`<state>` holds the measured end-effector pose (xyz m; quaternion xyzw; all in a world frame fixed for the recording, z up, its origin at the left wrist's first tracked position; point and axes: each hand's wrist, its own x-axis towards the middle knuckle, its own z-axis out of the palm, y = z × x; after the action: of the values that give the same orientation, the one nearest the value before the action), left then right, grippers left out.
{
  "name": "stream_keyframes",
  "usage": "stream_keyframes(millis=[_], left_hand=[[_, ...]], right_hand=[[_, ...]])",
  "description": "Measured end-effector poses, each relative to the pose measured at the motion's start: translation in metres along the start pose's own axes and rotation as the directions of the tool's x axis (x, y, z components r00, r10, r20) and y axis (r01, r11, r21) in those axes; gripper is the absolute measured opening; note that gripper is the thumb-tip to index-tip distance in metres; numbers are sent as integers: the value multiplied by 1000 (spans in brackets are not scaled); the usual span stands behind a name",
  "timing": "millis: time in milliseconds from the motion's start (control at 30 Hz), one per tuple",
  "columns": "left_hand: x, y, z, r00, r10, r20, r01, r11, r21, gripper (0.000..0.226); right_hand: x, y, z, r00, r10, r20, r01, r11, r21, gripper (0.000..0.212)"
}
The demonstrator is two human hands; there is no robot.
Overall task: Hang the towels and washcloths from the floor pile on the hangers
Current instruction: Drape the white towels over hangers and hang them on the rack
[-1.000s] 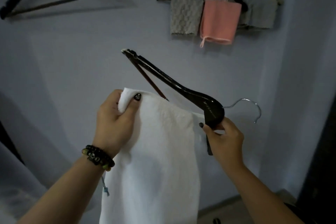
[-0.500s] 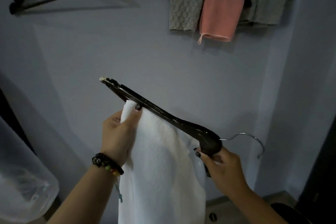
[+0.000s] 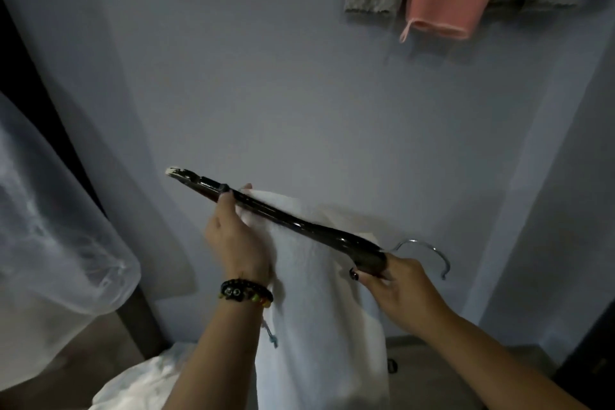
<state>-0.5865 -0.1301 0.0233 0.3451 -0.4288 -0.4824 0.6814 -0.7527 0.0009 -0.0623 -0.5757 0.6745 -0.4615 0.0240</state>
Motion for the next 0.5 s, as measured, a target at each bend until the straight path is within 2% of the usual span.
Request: stream_keyframes(millis=[100, 133, 200, 233, 300, 333, 367, 433, 500], left_hand=[[5, -12, -11, 999, 17, 34, -20, 996, 87, 15], [6, -14, -14, 999, 18, 39, -22, 993, 118, 14], [7, -17, -17, 998, 27, 60, -34, 991, 132, 10], [7, -17, -18, 997, 35, 76, -45, 990, 131, 8], [6, -18, -20, 991, 64, 117, -77, 991, 114, 8], [6, -19, -22, 986, 83, 147, -99, 990, 105, 8], [7, -20, -24, 979, 99, 180, -117, 989, 94, 7], [9, -24, -27, 963, 101, 249, -119, 991, 58, 7], [10, -28, -28, 940, 102, 327, -112, 994, 12, 5]], right_hand=[[-3, -4, 1, 990, -120, 71, 131, 978, -162, 10], [-4, -6, -1, 979, -142, 148, 171, 964, -202, 6], [3, -10, -1, 944, -106, 313, 187, 952, -243, 11], [10, -10, -4, 932, -37, 361, 124, 967, -221, 16], [23, -9, -10, 859, 154, 488, -123, 988, -95, 34], [30, -7, -14, 817, 188, 545, -155, 982, -107, 43], [37, -6, -17, 818, 209, 535, -144, 976, -162, 49], [47, -3, -22, 906, 166, 389, -97, 977, -190, 49], [55, -9, -16, 952, 105, 287, -75, 991, -114, 55]])
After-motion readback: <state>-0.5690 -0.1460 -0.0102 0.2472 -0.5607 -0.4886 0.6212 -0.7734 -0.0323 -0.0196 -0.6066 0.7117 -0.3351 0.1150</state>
